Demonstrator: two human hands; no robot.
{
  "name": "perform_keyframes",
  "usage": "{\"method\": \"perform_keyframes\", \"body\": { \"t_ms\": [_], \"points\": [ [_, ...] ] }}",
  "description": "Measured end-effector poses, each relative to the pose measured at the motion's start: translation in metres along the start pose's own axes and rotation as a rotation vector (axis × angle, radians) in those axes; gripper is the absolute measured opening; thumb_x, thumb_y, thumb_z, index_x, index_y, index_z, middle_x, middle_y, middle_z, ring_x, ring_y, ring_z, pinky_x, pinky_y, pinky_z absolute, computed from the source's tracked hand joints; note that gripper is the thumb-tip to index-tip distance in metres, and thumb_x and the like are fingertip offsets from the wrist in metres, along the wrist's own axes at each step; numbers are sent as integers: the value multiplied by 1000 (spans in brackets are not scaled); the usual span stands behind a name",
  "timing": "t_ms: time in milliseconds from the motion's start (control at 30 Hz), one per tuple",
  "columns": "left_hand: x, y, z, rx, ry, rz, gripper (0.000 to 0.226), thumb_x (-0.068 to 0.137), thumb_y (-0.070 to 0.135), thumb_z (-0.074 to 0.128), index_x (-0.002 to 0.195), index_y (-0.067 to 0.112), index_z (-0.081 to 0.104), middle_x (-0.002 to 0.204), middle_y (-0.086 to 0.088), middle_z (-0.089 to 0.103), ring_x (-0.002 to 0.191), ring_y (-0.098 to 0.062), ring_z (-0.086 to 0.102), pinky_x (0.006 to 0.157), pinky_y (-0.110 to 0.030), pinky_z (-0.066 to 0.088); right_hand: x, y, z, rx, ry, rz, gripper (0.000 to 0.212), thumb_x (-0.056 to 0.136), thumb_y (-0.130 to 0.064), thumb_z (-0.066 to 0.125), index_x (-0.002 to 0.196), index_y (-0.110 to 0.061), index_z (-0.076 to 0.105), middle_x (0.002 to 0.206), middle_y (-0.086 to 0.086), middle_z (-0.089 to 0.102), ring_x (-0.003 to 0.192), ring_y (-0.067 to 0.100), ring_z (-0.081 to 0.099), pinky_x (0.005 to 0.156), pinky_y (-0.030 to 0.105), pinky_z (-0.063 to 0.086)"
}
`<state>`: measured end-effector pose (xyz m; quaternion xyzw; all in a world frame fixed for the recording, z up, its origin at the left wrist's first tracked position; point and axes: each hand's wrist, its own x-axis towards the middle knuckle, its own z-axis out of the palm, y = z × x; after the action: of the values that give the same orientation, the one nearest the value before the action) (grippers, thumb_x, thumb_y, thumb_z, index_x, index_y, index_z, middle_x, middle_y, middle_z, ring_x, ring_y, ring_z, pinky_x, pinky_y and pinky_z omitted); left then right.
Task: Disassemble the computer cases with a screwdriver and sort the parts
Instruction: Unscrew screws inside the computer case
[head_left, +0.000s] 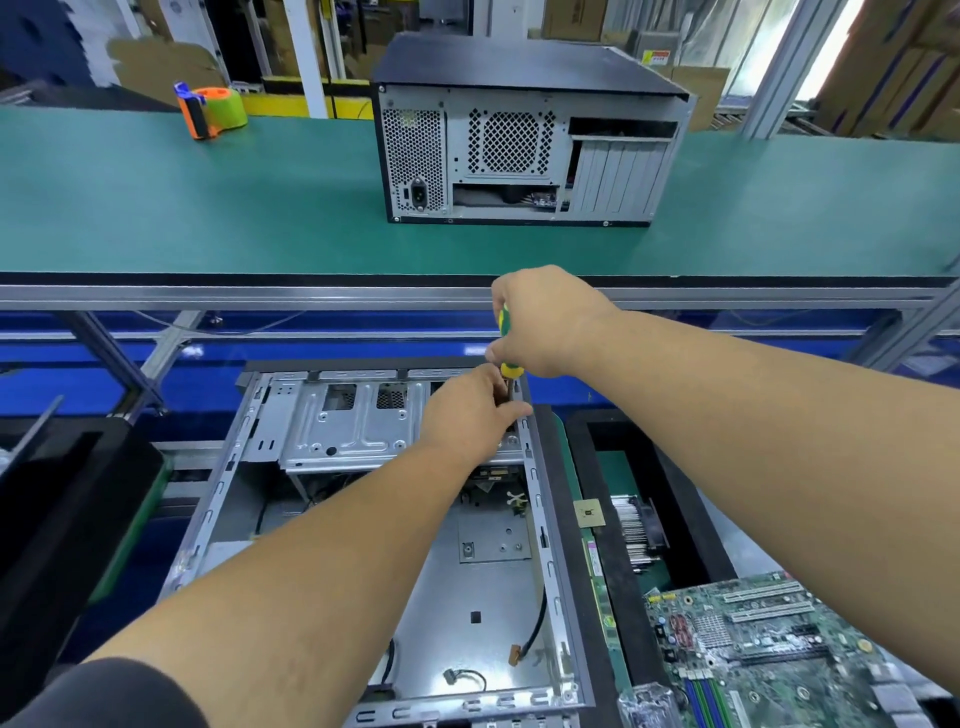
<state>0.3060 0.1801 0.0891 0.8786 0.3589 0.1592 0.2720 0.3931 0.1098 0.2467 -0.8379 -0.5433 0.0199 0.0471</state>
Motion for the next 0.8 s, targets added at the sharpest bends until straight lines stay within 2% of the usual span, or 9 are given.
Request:
{"method": "perform_keyframes", "body": {
  "t_ms": [100,200,267,367,533,633,700,767,800],
  "points": [
    [-3,-9,3,37,-24,71,19,96,42,66,109,28,64,99,7,71,91,-20,65,75,-34,51,-3,3,-1,25,-22,5,26,87,-28,80,102,-18,62,89,-2,62,76,18,57,51,27,37],
    [-5,-12,5,84,-19,115,26,97,22,58,121,25,67,118,1,73,109,-26,66,89,-37,53,-5,5,-3,26,-64,-5,24,87,-8,74,107,-17,65,97,2,66,86,25,62,58,31,47],
    [-6,-10,5,110,-8,115,25,96,22,57,118,25,69,116,1,73,107,-27,66,86,-36,54,-5,6,-5,41,-92,-18,28,86,-4,73,108,-20,65,93,-2,63,80,20,59,60,32,48],
    [-6,-9,7,150,1,115,18,97,29,60,111,24,70,109,1,74,101,-27,68,82,-36,54,-6,6,-7,59,-109,-33,29,87,-3,72,106,-25,65,80,-11,53,68,7,50,50,27,37],
    [-2,-10,7,152,2,113,18,99,30,60,112,25,71,109,1,75,102,-26,67,80,-34,51,-12,2,-9,45,-141,-58,38,82,6,60,99,-27,63,80,-12,48,63,6,49,40,19,29],
    [-1,-11,9,149,0,104,19,100,29,59,114,25,71,109,1,75,102,-25,67,80,-33,50,-11,3,-6,98,-172,-58,33,86,-5,66,104,-32,60,98,-7,40,70,15,55,52,26,38],
    [-1,-11,9,162,-1,109,19,100,29,58,115,25,70,109,0,75,102,-26,67,80,-34,50,-10,2,-3,99,-148,-43,29,92,-27,68,118,-31,55,110,0,44,79,21,58,63,32,44],
    [-2,-11,9,159,4,113,20,100,27,57,115,25,70,111,0,75,102,-27,68,81,-35,51,-9,1,-1,1,-78,35,39,100,-49,53,130,-25,48,107,2,52,84,24,55,64,35,40],
    [-3,-11,8,148,4,112,21,99,25,57,115,26,70,112,1,75,103,-27,68,83,-35,52,-9,0,-1,-90,-40,88,40,103,-51,46,131,-22,47,97,1,54,81,25,53,61,35,37]
  ]
}}
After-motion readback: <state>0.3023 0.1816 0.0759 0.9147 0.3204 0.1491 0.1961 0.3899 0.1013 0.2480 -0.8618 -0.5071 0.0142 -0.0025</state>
